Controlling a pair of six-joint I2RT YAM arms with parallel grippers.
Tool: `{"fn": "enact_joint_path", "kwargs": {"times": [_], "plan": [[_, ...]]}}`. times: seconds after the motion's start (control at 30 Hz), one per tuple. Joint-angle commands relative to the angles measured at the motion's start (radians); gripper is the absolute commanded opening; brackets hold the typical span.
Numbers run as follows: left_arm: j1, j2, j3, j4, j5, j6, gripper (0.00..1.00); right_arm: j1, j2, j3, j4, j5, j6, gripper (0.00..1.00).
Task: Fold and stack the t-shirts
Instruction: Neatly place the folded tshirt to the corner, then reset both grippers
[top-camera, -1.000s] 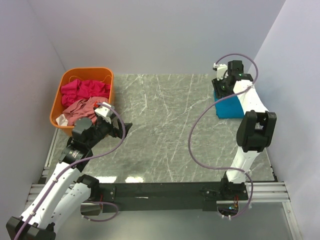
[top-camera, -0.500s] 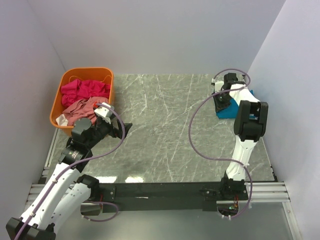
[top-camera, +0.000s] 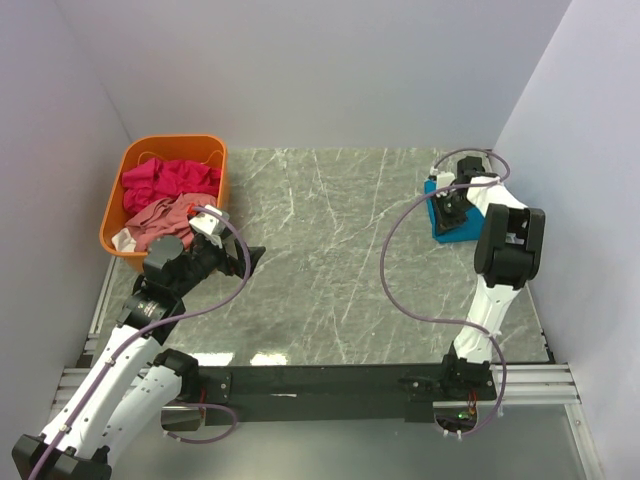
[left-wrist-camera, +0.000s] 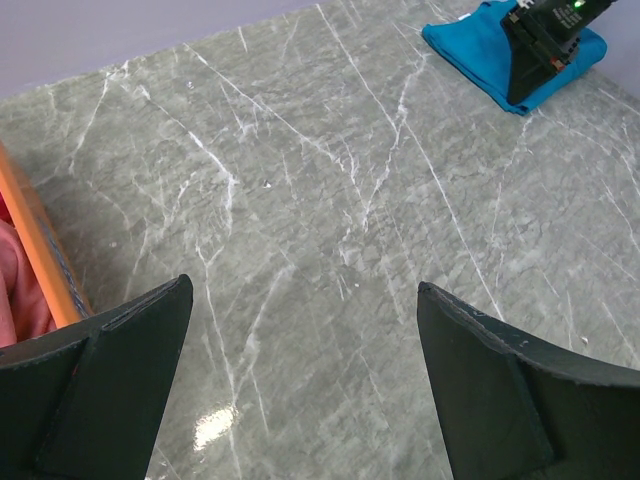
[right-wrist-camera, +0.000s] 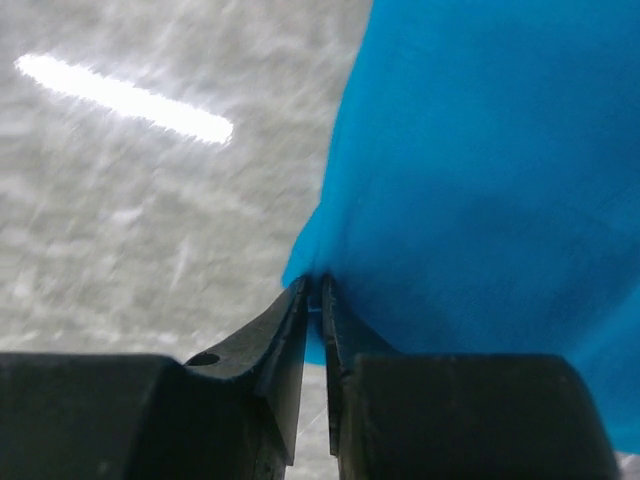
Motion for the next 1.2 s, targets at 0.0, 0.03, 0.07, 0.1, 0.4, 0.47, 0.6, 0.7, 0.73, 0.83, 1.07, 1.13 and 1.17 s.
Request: {"fn": "enact_joint_path", "kwargs": {"times": [0.0,0.03,0.07,0.1,0.4,0.47,0.6,0.7,0.73,0.83,1.07,1.13,1.17], "plan": [[0.001,-0.006,-0.003,0.025,0.01,0.015,1.0,-0.004,-0.125,-0.03,-0.034,-0.062,-0.03,0.19],[0.001,-0.009,-0.002,0.025,0.001,0.012,0.99,-0.002,-0.151,-0.034,-0.035,-0.068,-0.034,0.2],[-0.001,-0.012,-0.002,0.025,-0.006,0.01,0.99,-0.001,-0.206,-0.04,-0.037,-0.071,-0.038,0.23],[-0.001,-0.014,-0.003,0.026,-0.009,0.009,0.99,-0.001,-0.236,-0.053,-0.043,-0.087,-0.047,0.24],[0.003,-0.016,0.038,0.002,-0.211,-0.143,1.0,0.002,-0.703,-0.298,0.127,-0.14,-0.026,0.47],[0.019,-0.005,0.056,-0.007,-0.257,-0.18,0.99,-0.001,-0.83,-0.364,0.202,-0.116,-0.008,0.58],[0.073,-0.003,0.075,-0.023,-0.301,-0.22,0.99,-0.019,-1.035,-0.558,0.464,-0.023,0.147,0.89],[0.088,-0.026,0.069,-0.026,-0.351,-0.226,0.99,-0.063,-1.147,-0.641,0.561,0.008,0.322,1.0],[0.088,-0.034,0.064,-0.03,-0.366,-0.209,0.99,-0.07,-1.165,-0.655,0.57,0.03,0.366,1.0],[0.088,-0.063,0.046,-0.032,-0.404,-0.182,1.0,-0.07,-1.211,-0.689,0.578,0.149,0.517,1.0],[0.088,-0.052,0.046,-0.038,-0.363,-0.172,1.0,-0.07,-1.244,-0.732,0.546,0.24,0.556,1.0],[0.088,-0.051,0.046,-0.041,-0.357,-0.168,1.0,-0.07,-1.268,-0.751,0.561,0.257,0.555,0.99],[0.088,-0.052,0.044,-0.04,-0.357,-0.166,1.0,-0.07,-1.273,-0.76,0.569,0.257,0.549,0.98]]}}
